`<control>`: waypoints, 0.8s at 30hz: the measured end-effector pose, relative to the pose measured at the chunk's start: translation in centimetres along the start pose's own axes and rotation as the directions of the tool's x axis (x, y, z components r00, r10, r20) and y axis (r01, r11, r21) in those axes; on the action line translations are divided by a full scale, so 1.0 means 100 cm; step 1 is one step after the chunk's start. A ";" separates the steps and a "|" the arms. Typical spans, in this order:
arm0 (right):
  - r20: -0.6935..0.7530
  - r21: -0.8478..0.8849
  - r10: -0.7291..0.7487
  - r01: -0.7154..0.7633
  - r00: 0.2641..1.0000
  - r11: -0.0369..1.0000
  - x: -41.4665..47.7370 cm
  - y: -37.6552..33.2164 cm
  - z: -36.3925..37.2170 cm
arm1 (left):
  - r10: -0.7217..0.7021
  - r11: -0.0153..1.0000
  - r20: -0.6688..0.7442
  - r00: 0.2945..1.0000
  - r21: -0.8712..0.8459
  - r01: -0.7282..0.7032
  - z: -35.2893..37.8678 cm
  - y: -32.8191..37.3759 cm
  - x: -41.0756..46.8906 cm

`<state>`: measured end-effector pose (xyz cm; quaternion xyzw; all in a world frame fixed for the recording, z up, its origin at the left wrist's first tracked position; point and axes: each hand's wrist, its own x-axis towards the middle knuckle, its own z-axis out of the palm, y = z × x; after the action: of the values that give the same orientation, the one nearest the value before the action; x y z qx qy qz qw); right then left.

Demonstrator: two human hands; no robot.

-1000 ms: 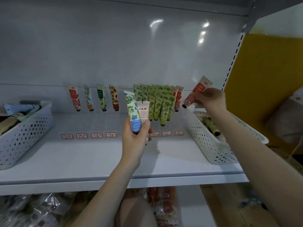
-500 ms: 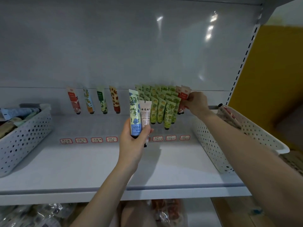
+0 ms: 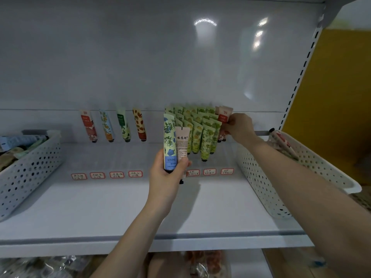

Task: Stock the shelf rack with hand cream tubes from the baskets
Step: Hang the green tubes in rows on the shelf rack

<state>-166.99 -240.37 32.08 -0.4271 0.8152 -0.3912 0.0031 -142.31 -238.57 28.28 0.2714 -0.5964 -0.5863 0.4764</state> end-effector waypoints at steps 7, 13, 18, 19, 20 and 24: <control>-0.042 -0.019 -0.049 0.048 0.998 0.999 0.000 0.000 -0.002 | 0.001 1.000 0.011 1.000 0.001 -0.001 0.000 0.002 -0.002; 0.042 -0.126 -0.026 0.032 0.999 0.992 -0.003 0.006 0.007 | 0.006 1.000 0.023 1.000 -0.016 -0.005 -0.001 0.004 -0.003; 0.050 -0.133 -0.003 0.009 0.999 0.991 -0.001 0.008 0.011 | 0.003 1.000 0.016 1.000 -0.018 -0.002 -0.003 0.003 -0.002; 0.054 -0.142 0.000 0.008 0.999 0.990 0.000 0.009 0.011 | 0.003 1.000 0.016 1.000 -0.017 -0.003 -0.003 0.002 -0.002; 0.057 -0.149 0.000 0.008 0.998 0.989 0.001 0.009 0.011 | 0.004 1.000 0.015 1.000 -0.015 -0.004 -0.003 0.002 -0.002; 0.056 -0.191 -0.009 0.019 0.998 0.981 0.003 0.006 0.013 | -0.006 1.000 0.009 1.000 -0.020 0.006 -0.002 -0.001 -0.001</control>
<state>-167.18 -241.21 30.84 -0.4417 0.8456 -0.2990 -0.0187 -142.07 -238.57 28.15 0.2656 -0.5919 -0.5948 0.4746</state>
